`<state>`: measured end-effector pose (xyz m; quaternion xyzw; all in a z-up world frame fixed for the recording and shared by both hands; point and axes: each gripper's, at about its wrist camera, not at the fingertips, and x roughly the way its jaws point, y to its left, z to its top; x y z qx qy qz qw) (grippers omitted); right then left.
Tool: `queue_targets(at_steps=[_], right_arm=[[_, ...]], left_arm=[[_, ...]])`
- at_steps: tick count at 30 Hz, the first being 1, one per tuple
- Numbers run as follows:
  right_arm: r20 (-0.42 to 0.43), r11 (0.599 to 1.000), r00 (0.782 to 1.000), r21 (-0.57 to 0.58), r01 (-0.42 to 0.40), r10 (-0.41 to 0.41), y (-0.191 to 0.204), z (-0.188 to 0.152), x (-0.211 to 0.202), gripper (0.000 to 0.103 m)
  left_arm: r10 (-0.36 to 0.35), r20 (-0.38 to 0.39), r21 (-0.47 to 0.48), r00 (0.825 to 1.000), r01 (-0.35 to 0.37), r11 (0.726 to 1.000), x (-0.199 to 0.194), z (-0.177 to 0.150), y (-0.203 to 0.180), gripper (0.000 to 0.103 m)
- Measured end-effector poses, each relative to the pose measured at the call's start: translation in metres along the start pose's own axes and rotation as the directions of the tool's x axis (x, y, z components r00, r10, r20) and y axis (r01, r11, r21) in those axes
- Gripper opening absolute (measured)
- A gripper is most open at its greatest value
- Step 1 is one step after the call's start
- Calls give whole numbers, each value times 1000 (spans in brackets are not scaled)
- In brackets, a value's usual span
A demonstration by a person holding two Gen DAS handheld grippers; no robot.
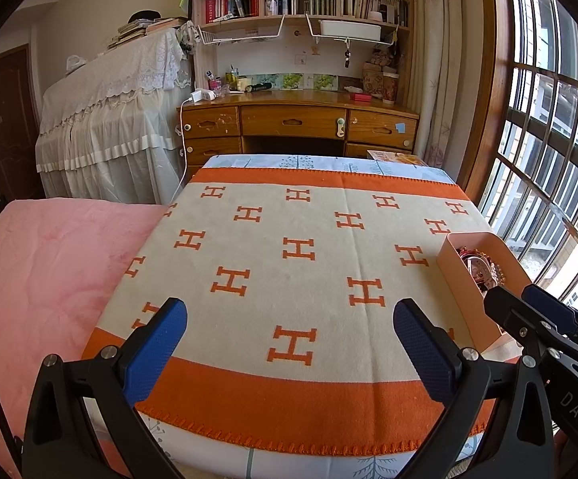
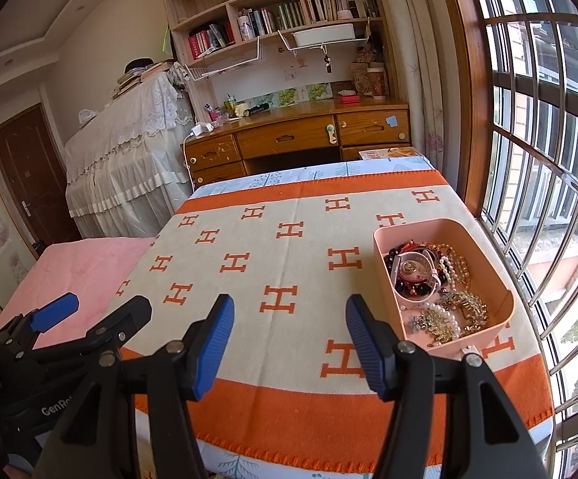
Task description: Organize jewelry
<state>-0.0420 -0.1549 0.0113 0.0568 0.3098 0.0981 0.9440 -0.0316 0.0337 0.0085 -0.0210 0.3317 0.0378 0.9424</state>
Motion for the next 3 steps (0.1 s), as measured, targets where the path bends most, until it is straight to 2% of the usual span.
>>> queue_targets(at_steps=[3], right_arm=[[0, 1000, 1000, 2, 3, -3, -1, 0, 0, 59]], left_arm=[[-3, -7, -2, 1000, 3, 1000, 0, -2, 2, 102]])
